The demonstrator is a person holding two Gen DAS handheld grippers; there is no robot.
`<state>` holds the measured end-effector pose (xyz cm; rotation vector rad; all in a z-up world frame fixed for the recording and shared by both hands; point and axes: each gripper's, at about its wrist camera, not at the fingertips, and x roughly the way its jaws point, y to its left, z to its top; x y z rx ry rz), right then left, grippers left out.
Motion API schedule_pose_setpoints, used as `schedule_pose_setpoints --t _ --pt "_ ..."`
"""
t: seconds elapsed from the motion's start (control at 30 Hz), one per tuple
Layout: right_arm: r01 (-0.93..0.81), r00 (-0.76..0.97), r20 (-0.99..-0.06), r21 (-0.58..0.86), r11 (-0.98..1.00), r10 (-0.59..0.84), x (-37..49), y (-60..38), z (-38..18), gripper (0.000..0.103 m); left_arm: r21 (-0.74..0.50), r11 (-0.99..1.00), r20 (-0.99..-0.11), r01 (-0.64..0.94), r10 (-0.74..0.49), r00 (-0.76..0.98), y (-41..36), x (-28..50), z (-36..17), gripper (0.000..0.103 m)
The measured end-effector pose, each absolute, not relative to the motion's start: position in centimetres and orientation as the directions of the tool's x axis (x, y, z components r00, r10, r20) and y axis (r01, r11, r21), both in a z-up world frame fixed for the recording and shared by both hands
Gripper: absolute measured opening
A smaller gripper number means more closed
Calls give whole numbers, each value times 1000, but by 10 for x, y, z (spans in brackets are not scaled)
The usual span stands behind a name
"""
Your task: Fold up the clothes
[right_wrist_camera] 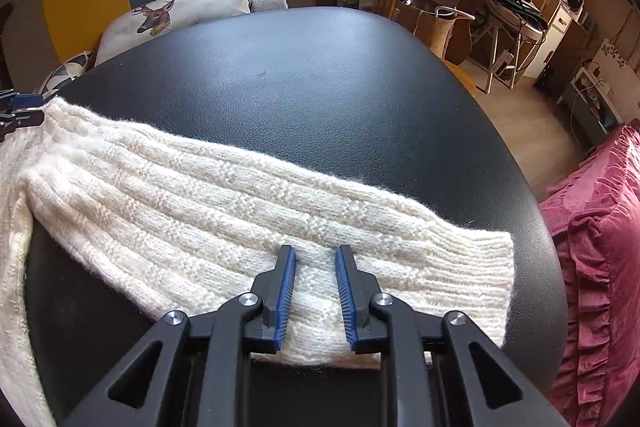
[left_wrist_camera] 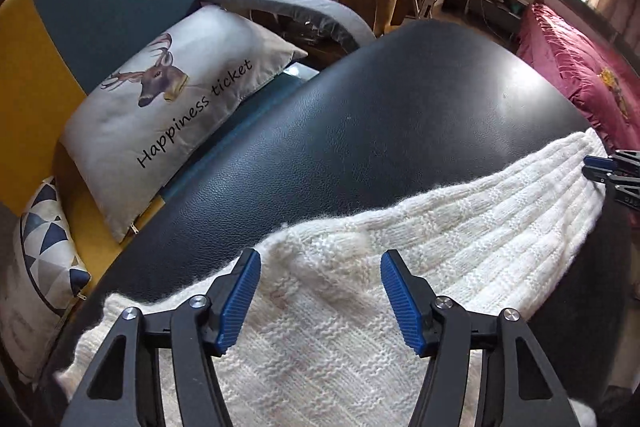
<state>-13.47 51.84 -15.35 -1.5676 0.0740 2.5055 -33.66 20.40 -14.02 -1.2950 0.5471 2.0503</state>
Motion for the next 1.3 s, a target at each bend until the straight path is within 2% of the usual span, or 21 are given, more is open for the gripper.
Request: schedule_pose_setpoints --t 0.03,0.07,0.13,0.23,0.37,0.43,0.5,0.63,0.73,0.77,0.9,1.0,1.03,1.2,1.3 --pt "-176 -425 -895 -64 -982 134 -135 517 -154 21 38 -700 -917 -713 260 -304 208 -338 -149 6" --pt "-165 -425 -894 -76 -983 141 -135 516 -154 21 96 -693 -911 -714 227 -343 213 -333 -154 7" --pt "-148 -426 -889 -115 -982 168 -136 513 -154 20 140 -697 -873 -704 249 -420 218 -320 -151 6" --pt "-169 -425 -866 -211 -963 264 -143 514 -156 20 115 -787 -832 -606 256 -491 208 -323 -150 6" --pt "-227 -440 -850 -207 -952 290 -149 520 -161 20 104 -847 -819 -522 225 -528 203 -329 -162 6" --pt "-233 -449 -841 -216 -948 302 -147 518 -162 20 153 -839 -810 -523 197 -552 209 -325 -164 6" --pt "-237 -459 -835 -215 -947 304 -144 518 -163 20 137 -841 -818 -523 202 -538 208 -324 -160 7" --pt "-260 -464 -842 -166 -951 274 -143 524 -162 20 47 -872 -829 -487 238 -506 192 -324 -143 18" --pt "-265 -507 -832 -99 -959 226 -139 526 -150 20 8 -879 -809 -477 275 -520 172 -304 -116 19" --pt "-246 -528 -830 -50 -968 178 -134 521 -143 20 -4 -869 -808 -494 294 -511 164 -291 -109 19" --pt "-44 -562 -799 284 -958 -211 -105 483 -122 21 -9 -835 -813 -551 327 -482 131 -230 -94 29" --pt "54 -413 -729 579 -814 -546 -80 441 -140 21 -43 -836 -827 -546 337 -450 98 -182 -97 29" --pt "57 -358 -700 645 -762 -618 -71 427 -149 21 -57 -846 -831 -531 335 -444 87 -167 -100 29" --pt "-13 -243 -638 755 -655 -731 -37 383 -185 22 -106 -892 -835 -439 319 -448 29 -96 -109 29" --pt "-28 -230 -634 763 -646 -739 -25 372 -192 22 -200 -911 -835 -362 351 -423 -4 -65 -119 31"
